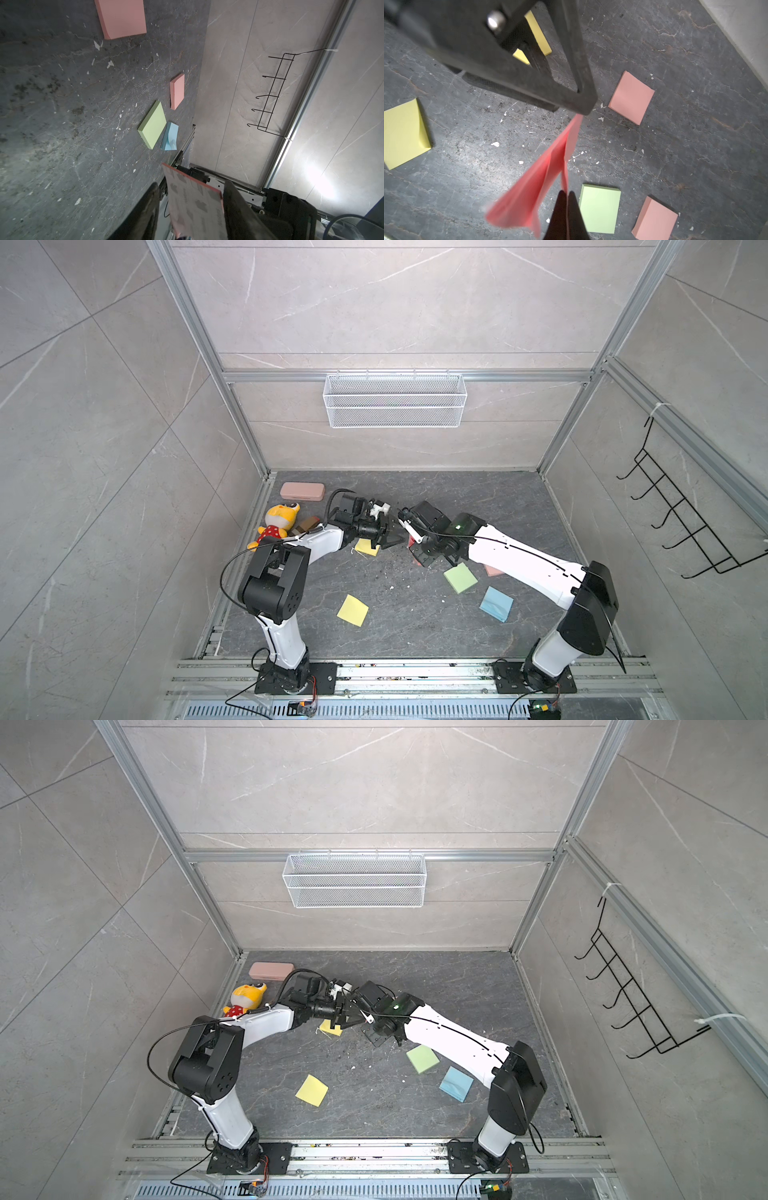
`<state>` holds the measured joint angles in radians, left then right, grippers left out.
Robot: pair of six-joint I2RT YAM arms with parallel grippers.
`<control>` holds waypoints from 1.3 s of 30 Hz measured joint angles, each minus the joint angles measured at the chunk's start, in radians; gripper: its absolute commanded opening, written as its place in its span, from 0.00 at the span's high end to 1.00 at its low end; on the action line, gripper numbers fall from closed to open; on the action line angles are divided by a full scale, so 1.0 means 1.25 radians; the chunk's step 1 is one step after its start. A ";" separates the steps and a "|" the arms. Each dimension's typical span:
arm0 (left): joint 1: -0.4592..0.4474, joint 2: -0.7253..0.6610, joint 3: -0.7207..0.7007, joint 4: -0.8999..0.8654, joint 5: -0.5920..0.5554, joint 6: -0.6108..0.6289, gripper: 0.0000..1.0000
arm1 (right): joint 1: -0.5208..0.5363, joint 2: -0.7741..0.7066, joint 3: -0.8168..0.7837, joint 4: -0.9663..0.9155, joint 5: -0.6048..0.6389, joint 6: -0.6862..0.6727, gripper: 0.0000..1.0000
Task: Tear off pages from different memo pads
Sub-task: Tear off the paper from the memo pad.
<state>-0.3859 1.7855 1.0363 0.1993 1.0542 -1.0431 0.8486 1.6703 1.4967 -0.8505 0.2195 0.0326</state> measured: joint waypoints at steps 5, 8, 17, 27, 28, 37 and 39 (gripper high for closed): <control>0.002 -0.059 -0.073 0.113 -0.001 -0.030 0.30 | -0.009 0.000 0.040 -0.017 -0.028 0.001 1.00; -0.001 -0.090 -0.081 0.157 0.000 -0.034 0.23 | -0.016 0.000 0.056 -0.024 -0.047 0.001 1.00; -0.011 -0.122 -0.092 0.244 0.004 -0.063 0.26 | -0.023 0.001 0.070 -0.032 -0.093 0.015 1.00; -0.042 -0.127 -0.104 0.117 0.029 0.037 0.53 | -0.060 0.001 0.076 -0.038 -0.144 0.036 1.00; -0.042 -0.127 -0.104 0.101 0.031 0.049 0.57 | -0.060 0.001 0.076 -0.038 -0.147 0.037 1.00; -0.042 -0.128 -0.089 0.014 0.038 0.113 0.93 | -0.060 0.002 0.085 -0.047 -0.121 0.040 1.00; -0.042 -0.128 -0.081 -0.004 0.038 0.126 0.98 | -0.060 0.003 0.085 -0.051 -0.074 0.042 1.00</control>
<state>-0.4377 1.6260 0.9344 0.1944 1.1015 -0.8852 0.7738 1.6745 1.6028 -0.9138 0.1272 0.0856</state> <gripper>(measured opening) 0.059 0.050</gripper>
